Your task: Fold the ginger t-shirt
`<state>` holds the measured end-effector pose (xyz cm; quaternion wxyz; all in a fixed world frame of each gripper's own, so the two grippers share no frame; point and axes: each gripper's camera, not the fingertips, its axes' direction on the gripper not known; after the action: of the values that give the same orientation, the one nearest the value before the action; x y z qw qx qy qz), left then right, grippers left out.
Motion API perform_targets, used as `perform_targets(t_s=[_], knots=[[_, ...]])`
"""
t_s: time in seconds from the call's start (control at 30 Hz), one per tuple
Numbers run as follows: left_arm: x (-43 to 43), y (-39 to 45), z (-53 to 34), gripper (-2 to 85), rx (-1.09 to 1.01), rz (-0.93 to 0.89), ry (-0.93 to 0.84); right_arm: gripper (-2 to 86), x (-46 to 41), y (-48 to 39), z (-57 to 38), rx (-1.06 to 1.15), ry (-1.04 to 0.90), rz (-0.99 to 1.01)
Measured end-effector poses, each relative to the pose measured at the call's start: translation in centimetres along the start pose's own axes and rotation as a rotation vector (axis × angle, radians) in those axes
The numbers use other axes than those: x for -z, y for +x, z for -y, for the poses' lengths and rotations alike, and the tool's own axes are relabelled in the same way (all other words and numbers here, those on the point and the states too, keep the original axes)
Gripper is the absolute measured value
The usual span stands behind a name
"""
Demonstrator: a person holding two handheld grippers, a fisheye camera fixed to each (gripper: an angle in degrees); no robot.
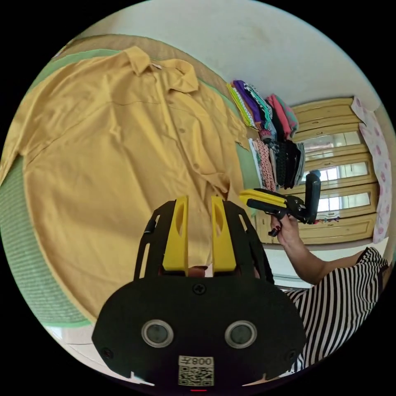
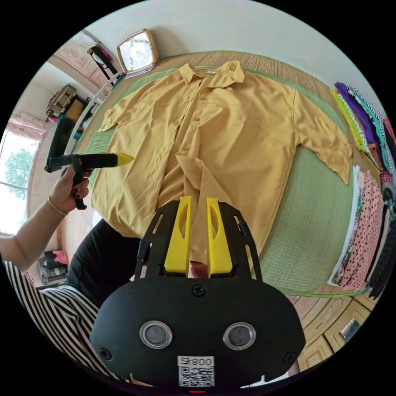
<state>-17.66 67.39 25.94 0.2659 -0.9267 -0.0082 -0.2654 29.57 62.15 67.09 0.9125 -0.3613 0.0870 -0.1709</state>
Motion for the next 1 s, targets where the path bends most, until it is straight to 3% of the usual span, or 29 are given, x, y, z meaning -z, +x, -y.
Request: perform_targets(t_s=[0.13, 0.43, 0.8, 1.0], knots=[[-2.5, 0.5, 3.1, 9.3, 0.067, -0.082, -0.001, 6.7, -3.2, -1.9, 1.5, 0.021, -0.047, -0.093], [-2.0, 2.3, 8.8, 9.4, 0.075, -0.001, 0.06, 2.5, -5.9, -3.0, 1.8, 0.007, -0.063, -0.152], [-1.7, 5.4, 17.0, 9.3, 0.044, 0.142, 0.093, 0.0, -4.9, -1.0, 0.3, -0.01, -0.029, -0.04], [-2.0, 8.1, 21.3, 9.1, -0.027, 0.308, 0.076, 0.2, -3.0, 0.8, -1.3, -0.016, 0.006, 0.034]])
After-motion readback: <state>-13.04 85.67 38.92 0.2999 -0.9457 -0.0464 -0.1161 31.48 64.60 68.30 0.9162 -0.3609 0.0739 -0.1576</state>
